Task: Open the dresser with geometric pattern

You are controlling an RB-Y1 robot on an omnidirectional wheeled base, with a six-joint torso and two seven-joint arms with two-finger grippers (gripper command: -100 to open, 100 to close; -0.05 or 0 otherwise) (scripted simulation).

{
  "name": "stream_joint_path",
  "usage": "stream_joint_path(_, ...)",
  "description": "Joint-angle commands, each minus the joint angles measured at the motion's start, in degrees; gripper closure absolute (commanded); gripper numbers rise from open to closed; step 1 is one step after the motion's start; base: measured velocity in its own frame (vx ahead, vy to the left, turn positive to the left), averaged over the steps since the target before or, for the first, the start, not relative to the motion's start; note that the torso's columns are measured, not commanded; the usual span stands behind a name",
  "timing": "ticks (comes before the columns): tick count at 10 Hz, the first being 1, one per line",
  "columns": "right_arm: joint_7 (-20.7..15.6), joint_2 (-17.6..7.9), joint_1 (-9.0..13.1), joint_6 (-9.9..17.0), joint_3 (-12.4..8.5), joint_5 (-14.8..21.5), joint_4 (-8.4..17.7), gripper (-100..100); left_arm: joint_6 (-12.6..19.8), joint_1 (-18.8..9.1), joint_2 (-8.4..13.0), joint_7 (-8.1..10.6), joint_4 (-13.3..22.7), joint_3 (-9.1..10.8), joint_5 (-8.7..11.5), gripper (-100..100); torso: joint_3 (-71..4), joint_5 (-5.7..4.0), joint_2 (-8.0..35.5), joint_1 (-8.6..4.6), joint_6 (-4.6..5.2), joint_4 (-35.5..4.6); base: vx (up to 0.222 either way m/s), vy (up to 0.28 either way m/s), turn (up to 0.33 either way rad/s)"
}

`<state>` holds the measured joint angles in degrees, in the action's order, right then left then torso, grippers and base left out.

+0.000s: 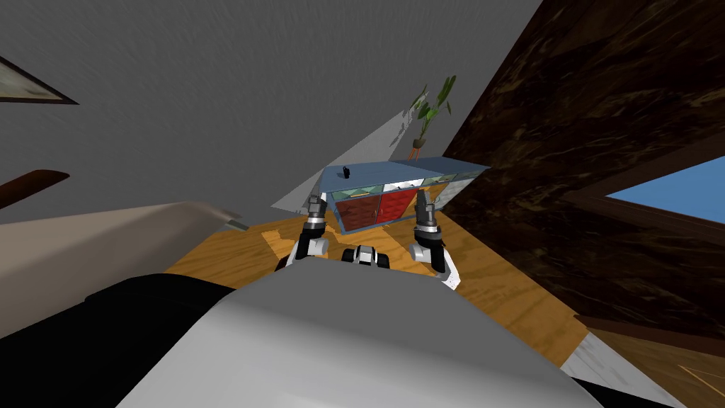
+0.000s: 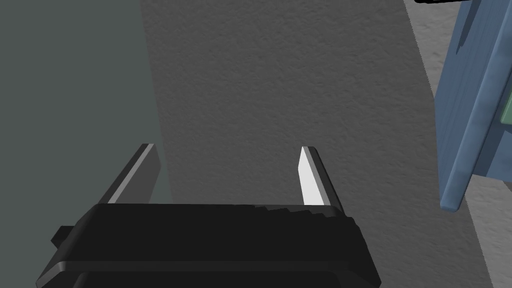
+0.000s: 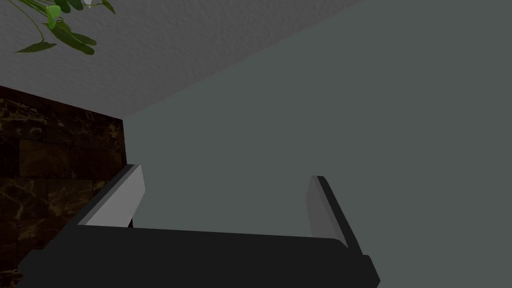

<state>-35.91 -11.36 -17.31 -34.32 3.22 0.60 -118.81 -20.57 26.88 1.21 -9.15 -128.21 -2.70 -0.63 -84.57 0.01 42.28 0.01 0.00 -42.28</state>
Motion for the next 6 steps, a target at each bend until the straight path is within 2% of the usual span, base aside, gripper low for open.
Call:
stream_joint_path(1,-4.09,-0.25,1.77,-0.61,0.49,1.09,2.17,-100,0.0,0.0,0.0,0.0,0.0,0.0,0.0,0,0.02,-0.02,0.03,-0.08,0.0,-0.01,0.003,0.042,-0.056)
stream_joint_path(3,-6.06,-0.25,1.77,-0.61,0.49,1.09,2.17,-100,0.0,0.0,0.0,0.0,0.0,0.0,0.0,0,0.0,0.0,0.0,0.0,0.0,0.0,0.006,0.031,-0.015)
stream_joint_path(4,-8.36,-0.4,3.33,-0.99,0.95,2.11,4.01,-100,0.0,0.0,0.0,0.0,0.0,0.0,0.0,0,0.0,-0.02,0.0,-0.06,0.0,0.0,0.009,0.041,-0.066)
stream_joint_path(6,-10.27,-0.4,3.33,-0.99,0.95,2.11,4.01,-100,0.0,0.0,0.0,0.0,0.0,0.0,0.0,0,-0.01,0.01,-0.01,0.03,0.0,0.0,0.009,0.037,-0.012)
